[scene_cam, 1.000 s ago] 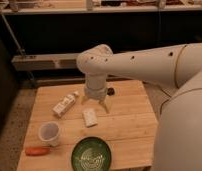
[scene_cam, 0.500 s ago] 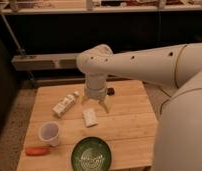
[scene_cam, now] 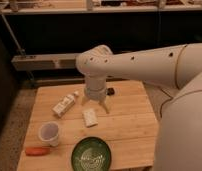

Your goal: Move the arm in a circular motion

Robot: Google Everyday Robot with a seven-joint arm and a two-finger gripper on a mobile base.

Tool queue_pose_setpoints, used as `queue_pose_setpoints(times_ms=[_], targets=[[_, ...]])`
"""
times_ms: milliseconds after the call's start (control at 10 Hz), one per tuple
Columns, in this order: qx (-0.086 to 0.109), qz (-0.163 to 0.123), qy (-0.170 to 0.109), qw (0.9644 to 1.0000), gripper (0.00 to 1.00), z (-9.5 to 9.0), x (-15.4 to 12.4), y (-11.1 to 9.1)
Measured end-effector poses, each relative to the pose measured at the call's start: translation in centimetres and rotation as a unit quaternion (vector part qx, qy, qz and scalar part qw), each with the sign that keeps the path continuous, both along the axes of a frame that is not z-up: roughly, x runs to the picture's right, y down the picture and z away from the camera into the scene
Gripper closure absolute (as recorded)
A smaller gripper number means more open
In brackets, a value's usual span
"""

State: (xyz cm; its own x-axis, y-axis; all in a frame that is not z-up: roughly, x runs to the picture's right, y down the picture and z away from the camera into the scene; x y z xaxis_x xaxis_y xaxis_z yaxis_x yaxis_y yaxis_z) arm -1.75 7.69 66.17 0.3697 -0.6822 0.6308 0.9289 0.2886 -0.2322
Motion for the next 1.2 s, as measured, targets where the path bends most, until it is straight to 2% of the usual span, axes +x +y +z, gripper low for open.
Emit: queue_pose_setpoints(times_ms=[600,900,1100,1200], targets=[[0.006,-0.013,-0.002,0.9999,0.26,0.6,0.9,-0.2],[0.01,-0.022,-0.003,0.9997,0.26,0.6,0.6,-0.2],[0.01,-0.026,-0.008,0.9996,0.26,0.6,-0.7,-0.2],[0.013,-0.028,-0.004,0.9995,0.26,0.9,0.0,-0.4]])
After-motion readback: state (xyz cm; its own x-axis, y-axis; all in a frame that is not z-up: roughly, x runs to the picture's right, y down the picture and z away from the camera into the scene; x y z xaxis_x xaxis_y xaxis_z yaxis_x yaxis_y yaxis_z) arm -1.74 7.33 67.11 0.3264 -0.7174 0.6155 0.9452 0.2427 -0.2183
